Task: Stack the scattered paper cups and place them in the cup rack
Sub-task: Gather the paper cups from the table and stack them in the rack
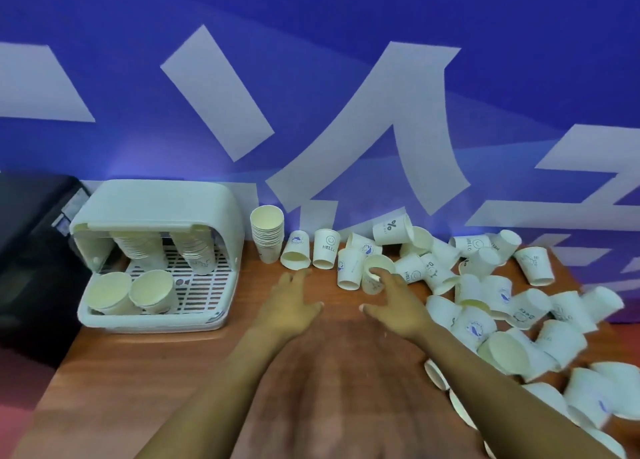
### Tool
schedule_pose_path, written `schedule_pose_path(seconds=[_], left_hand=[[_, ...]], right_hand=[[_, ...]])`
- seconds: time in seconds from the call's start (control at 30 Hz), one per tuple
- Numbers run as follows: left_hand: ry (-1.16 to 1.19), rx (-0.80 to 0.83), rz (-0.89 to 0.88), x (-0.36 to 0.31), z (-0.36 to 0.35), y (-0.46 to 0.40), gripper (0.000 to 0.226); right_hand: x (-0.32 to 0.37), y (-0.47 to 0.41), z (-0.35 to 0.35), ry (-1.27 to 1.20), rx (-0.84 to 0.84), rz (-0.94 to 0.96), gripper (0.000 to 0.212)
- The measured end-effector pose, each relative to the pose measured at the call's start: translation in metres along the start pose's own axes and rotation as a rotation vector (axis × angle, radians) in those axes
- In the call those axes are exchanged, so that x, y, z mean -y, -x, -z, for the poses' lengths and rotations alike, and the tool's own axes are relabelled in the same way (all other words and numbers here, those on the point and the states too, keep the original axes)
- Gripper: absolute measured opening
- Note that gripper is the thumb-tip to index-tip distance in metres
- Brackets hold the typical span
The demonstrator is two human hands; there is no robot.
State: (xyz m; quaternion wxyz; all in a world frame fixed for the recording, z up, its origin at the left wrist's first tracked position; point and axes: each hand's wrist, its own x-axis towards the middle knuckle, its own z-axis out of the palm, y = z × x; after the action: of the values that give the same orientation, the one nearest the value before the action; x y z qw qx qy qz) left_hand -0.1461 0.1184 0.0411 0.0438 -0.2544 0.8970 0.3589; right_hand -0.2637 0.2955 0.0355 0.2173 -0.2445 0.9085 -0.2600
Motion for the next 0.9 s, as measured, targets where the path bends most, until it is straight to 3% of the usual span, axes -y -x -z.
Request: schedule_pose_path(seconds=[0.37, 0.67, 0.9], left_hand=[[-0.054, 0.018, 0.101, -0.046, -0.047, -0.081, 0.069], [-0.064, 0.049, 0.122, -0.058, -0.095, -0.15, 0.072], [-0.111, 0.037, 0.135, -0.054, -0.118, -0.175, 0.068]], right_hand=[[-0.052, -0.074, 0.026, 0.092, -0.03, 0.032, 0.077], [-0.083, -0.116, 0.013, 0.205, -0.048, 0.117, 0.099], [-0.097, -0.135, 0.005, 0.224, -0.055, 0.144, 0.091]])
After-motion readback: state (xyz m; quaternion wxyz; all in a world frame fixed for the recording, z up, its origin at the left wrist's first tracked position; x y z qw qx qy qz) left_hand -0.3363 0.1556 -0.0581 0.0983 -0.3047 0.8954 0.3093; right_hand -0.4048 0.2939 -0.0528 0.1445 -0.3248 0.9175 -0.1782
